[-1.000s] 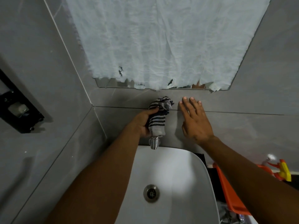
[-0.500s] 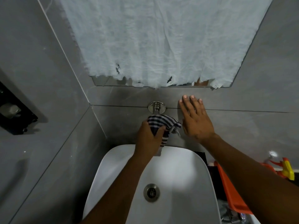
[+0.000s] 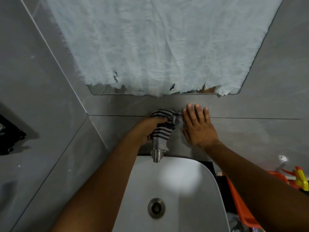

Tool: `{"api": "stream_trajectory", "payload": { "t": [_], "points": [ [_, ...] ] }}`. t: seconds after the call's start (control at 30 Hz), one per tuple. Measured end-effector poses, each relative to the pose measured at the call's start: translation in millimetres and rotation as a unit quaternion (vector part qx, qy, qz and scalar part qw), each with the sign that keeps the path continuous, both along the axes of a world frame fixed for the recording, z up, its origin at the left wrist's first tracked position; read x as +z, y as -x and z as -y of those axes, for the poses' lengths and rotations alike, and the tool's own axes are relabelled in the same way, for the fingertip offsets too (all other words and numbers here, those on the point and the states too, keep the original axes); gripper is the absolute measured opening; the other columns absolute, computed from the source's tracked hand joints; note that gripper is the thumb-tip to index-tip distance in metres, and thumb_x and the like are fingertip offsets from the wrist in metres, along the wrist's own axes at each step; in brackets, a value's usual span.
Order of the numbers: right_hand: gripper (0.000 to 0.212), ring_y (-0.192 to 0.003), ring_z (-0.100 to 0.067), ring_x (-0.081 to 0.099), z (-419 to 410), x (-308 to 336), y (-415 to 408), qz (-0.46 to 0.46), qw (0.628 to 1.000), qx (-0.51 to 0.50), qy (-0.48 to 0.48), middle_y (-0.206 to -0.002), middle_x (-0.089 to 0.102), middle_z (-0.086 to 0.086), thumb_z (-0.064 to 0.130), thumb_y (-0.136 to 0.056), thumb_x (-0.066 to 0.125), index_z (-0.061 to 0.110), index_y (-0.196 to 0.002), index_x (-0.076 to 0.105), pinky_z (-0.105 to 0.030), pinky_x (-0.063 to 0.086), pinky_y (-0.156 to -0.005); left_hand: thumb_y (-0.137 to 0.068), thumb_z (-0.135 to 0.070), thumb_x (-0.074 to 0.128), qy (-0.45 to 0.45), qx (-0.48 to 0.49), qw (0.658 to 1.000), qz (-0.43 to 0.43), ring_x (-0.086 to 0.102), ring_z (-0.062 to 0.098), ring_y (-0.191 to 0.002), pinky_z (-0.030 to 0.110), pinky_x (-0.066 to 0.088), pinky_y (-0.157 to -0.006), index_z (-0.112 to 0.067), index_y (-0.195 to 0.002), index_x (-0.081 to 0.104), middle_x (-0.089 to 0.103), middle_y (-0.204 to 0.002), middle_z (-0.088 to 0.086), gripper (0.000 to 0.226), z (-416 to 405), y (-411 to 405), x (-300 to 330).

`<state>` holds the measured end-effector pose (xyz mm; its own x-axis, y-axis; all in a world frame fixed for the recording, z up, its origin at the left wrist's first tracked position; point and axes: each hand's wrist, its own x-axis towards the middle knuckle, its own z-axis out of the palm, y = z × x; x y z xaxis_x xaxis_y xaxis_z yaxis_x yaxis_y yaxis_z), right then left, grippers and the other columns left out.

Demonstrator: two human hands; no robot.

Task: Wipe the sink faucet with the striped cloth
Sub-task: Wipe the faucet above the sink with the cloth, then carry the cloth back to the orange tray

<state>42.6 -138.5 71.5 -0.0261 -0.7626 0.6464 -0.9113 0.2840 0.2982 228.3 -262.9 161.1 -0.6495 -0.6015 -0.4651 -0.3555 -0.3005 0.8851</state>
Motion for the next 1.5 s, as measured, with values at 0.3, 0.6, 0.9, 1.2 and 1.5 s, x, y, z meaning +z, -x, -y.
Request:
{"api": "stream_trajectory", "payload": {
  "t": [0.3,0.6,0.9,1.2,1.5],
  "points": [
    [0.087,-0.151,-0.037,-0.013,2.1,-1.6,-7.1,0.021,0.999,-0.029,-0.011,-0.163,0.001,-0.018,0.045,-0.092,0.049,0.005,-0.154,0.003,-0.055,-0.009,-0.120,-0.072,-0.039,0.079,0.008,-0.039,0.992,-0.117,0.073,0.022,-0.089,0.030,0.059,-0.075,-0.019,-0.118,0.066,0.076,-0.100,0.008,0.051,-75.6,-106.7,-75.4],
    [0.055,-0.141,-0.034,0.038,-26.0,23.6,-82.9,0.486,0.873,0.002,-0.035,-0.146,0.045,-0.011,0.052,-0.094,0.047,0.016,-0.135,0.051,-0.039,0.036,-0.112,-0.095,0.003,0.047,-0.136,0.056,0.983,-0.110,0.047,0.022,-0.052,0.026,0.042,-0.050,0.008,-0.098,0.058,0.053,-0.080,0.021,0.013,-127.5,-70.0,-57.3],
    [0.047,-0.073,-0.023,0.074,-69.3,32.9,-134.1,0.767,0.595,0.081,-0.226,-0.098,0.075,-0.009,0.045,-0.075,0.079,0.025,-0.116,0.066,-0.037,0.063,-0.067,-0.083,0.009,0.060,-0.076,0.154,0.983,-0.065,0.065,0.031,-0.069,0.035,0.055,-0.060,0.007,-0.102,0.067,0.067,-0.089,0.028,0.020,-128.2,-95.2,-62.6],
    [0.038,-0.089,-0.028,0.075,-112.0,2.2,-128.7,0.857,0.496,0.102,-0.097,-0.106,0.073,-0.017,0.028,-0.089,0.070,0.006,-0.119,0.063,-0.038,0.063,-0.071,-0.065,-0.009,0.056,-0.247,0.225,0.922,-0.196,0.069,0.042,-0.097,0.055,0.055,-0.089,-0.002,-0.102,0.072,0.072,-0.105,0.025,0.041,-114.3,-95.0,-93.5],
    [0.015,-0.069,-0.025,0.071,-247.6,-63.5,-20.1,0.920,0.308,-0.106,0.217,-0.088,0.073,-0.016,0.002,-0.092,0.061,0.005,-0.105,0.067,-0.037,0.063,-0.061,-0.082,-0.004,0.069,-0.025,-0.110,0.994,0.005,0.069,0.027,-0.092,0.035,0.055,-0.079,0.000,-0.114,0.063,0.070,-0.107,0.015,0.033,-196.4,106.5,-136.8]
  ]
}}
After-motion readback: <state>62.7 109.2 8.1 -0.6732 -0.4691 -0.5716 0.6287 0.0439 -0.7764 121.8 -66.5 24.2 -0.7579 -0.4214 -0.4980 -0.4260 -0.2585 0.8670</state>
